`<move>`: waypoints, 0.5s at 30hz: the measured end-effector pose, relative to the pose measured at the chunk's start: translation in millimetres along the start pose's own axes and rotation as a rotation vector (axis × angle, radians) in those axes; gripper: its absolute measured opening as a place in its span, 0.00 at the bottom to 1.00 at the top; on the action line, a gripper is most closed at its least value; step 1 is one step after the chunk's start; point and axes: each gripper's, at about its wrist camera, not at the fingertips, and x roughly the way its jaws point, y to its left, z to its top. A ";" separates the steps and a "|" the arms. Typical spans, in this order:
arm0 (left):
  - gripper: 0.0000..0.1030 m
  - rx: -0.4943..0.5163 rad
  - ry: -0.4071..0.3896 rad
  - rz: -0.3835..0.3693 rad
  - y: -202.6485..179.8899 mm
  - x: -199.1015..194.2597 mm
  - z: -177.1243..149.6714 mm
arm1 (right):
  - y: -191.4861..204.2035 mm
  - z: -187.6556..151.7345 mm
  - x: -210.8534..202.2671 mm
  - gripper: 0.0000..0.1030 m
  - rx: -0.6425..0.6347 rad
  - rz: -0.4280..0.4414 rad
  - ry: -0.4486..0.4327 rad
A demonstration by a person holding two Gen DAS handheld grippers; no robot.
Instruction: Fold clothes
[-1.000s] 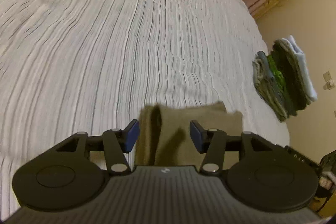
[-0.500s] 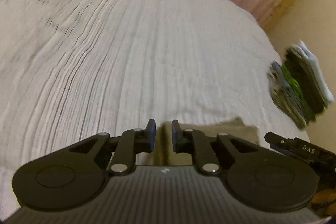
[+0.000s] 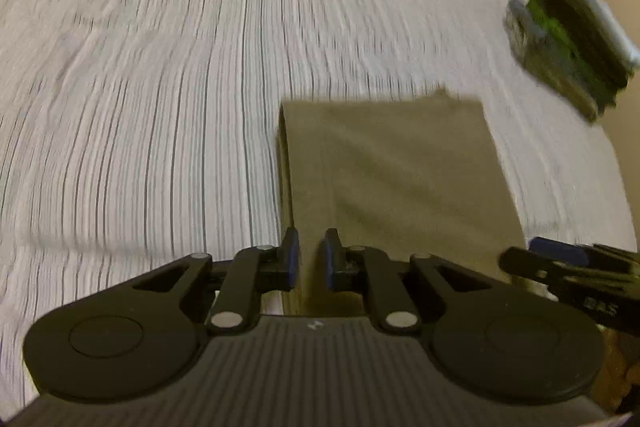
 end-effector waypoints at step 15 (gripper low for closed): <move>0.32 -0.028 0.020 0.177 -66.3 -114.6 -14.7 | 20.8 12.7 -95.5 0.93 -0.054 -0.005 0.058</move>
